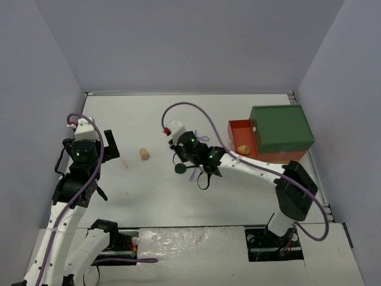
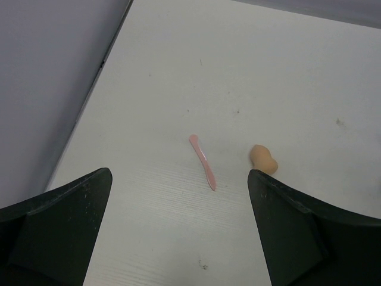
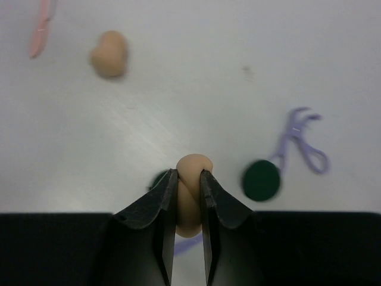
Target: Organize the makeup
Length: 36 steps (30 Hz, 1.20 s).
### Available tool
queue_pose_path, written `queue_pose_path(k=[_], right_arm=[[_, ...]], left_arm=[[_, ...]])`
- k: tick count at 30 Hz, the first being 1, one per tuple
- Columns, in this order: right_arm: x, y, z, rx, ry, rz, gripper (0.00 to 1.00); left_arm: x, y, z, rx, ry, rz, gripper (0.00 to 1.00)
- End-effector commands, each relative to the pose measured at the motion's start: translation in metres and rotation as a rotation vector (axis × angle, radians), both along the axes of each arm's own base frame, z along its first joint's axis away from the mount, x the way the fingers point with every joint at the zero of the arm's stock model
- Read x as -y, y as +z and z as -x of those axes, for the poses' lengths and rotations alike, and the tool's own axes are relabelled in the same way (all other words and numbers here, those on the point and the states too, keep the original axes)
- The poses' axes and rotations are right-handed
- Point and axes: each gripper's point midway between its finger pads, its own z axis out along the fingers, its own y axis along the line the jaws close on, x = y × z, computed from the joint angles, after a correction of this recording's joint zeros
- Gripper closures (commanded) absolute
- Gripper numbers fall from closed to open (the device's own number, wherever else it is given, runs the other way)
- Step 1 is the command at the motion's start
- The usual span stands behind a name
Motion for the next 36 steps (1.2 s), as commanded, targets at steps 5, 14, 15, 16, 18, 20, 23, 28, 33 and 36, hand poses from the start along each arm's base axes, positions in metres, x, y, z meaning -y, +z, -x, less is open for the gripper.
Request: queue_pose_path(k=[5,14,15,16,18,20,23,28,33,36], right_arm=[[0.168,0.057,-0.052,0.153,-0.443,0.092,1.00],[0.243,0.056,-0.081,0.134,-0.681,0.118,0.99],[0.248,0.055,-0.084,0.127,-0.697,0.116,0.99],[0.252,0.054,-0.086,0.122,-0.708,0.111,0.98],[0.254,0.053,-0.090,0.112,-0.713,0.099,0.92],[0.256,0.056,-0.093,0.110,-0.716,0.089,0.78],[0.260,0.060,-0.099,0.112,-0.731,0.075,0.56],[0.249,0.076,-0.106,0.127,-0.690,0.035,0.28],[0.209,0.098,-0.112,0.126,-0.544,-0.045,0.14],[0.167,0.103,-0.111,0.112,-0.395,-0.075,0.11]], left_arm=[[0.009,0.019,-0.014,0.041,-0.036,0.032,0.03],[0.010,0.016,-0.016,0.029,-0.040,0.034,0.03],[0.010,0.016,-0.016,0.030,-0.041,0.035,0.03],[0.010,0.016,-0.016,0.031,-0.042,0.035,0.03],[0.011,0.016,-0.016,0.031,-0.044,0.037,0.03],[0.011,0.017,-0.016,0.031,-0.048,0.040,0.03],[0.012,0.016,-0.016,0.030,-0.049,0.040,0.03],[0.012,0.017,-0.016,0.033,-0.050,0.042,0.03],[0.012,0.017,-0.016,0.031,-0.053,0.043,0.03],[0.013,0.017,-0.016,0.033,-0.053,0.044,0.03]])
